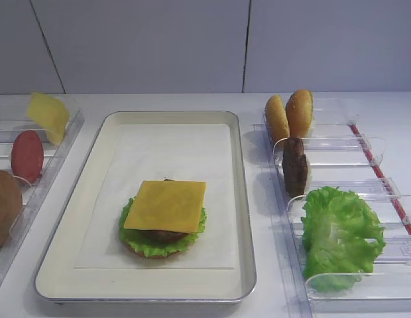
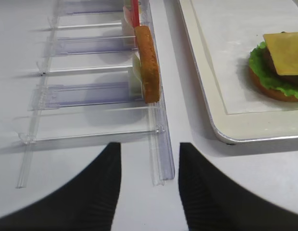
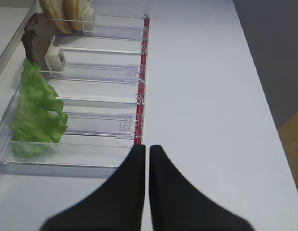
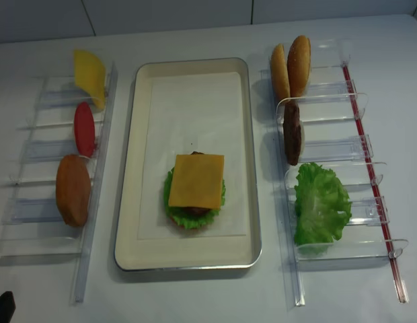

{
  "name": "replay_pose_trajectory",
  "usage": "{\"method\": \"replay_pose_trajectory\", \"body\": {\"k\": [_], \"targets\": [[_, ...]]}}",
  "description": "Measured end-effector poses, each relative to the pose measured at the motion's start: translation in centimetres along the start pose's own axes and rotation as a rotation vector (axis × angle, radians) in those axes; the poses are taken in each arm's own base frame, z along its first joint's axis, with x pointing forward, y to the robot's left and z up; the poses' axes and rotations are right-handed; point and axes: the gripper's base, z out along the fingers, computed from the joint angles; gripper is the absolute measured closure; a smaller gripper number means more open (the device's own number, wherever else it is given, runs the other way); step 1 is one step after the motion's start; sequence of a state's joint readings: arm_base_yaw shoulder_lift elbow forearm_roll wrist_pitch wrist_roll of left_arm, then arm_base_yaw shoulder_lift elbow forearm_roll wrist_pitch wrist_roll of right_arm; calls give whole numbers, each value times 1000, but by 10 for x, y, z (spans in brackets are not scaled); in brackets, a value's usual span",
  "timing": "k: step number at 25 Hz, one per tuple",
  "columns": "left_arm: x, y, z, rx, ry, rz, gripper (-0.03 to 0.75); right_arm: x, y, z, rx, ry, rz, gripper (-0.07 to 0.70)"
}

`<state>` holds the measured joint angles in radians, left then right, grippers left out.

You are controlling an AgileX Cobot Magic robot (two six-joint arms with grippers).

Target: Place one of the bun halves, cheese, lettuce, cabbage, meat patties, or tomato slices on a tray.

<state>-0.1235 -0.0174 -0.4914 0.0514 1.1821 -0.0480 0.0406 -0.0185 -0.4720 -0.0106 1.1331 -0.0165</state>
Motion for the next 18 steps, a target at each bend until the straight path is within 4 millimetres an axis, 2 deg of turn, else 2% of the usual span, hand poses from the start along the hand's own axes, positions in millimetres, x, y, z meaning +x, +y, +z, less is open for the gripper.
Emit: {"method": "replay_pose_trajectory", "body": {"k": [18], "targets": [[0,0,0,0,0,0,449,0,0,0,0,0,-2,575]]}}
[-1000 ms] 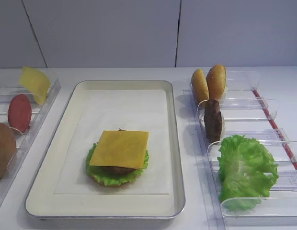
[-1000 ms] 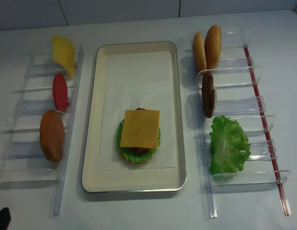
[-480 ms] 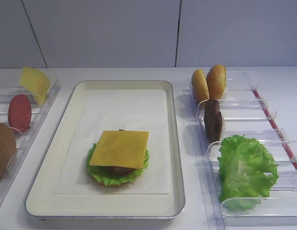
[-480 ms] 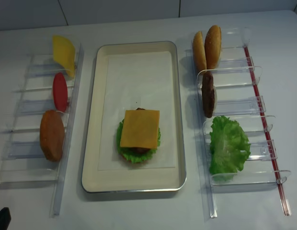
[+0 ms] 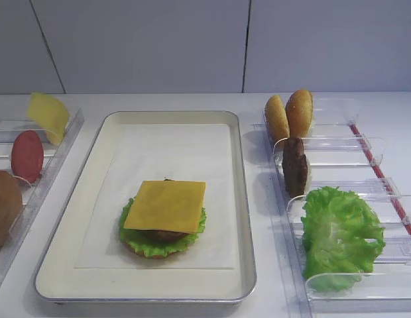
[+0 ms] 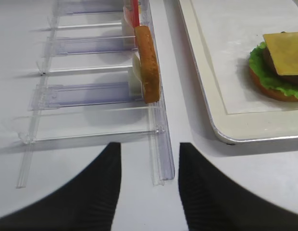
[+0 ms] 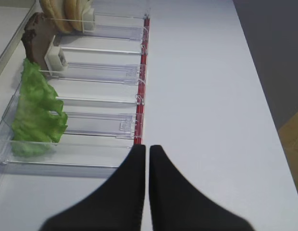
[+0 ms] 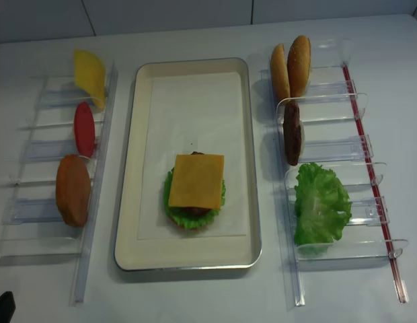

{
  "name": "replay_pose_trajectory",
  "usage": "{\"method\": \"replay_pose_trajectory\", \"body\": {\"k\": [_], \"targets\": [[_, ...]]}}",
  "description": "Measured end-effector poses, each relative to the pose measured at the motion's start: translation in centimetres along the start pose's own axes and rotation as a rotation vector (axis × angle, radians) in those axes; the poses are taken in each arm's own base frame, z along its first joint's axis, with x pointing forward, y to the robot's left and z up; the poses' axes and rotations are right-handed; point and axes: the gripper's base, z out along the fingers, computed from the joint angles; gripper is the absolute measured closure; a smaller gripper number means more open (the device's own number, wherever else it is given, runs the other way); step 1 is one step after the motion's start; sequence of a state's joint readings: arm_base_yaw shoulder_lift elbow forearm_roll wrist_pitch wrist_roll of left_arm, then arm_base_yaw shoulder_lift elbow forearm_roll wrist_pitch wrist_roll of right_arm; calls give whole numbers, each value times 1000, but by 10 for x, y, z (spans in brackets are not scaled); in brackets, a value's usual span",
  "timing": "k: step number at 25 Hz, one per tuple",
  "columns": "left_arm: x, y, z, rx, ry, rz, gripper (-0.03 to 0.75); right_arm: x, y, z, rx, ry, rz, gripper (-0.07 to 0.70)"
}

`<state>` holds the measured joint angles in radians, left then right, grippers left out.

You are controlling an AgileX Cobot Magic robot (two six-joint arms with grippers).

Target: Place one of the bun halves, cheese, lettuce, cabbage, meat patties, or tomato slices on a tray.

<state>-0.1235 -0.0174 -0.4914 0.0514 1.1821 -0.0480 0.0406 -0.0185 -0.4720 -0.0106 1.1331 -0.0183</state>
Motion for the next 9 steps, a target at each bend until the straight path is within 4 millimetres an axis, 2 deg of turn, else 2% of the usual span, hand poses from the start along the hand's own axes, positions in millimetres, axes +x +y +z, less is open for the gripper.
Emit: {"method": "replay_pose_trajectory", "body": {"k": [9], "targets": [[0,0,0,0,0,0,450,0,0,0,0,0,2,575]]}}
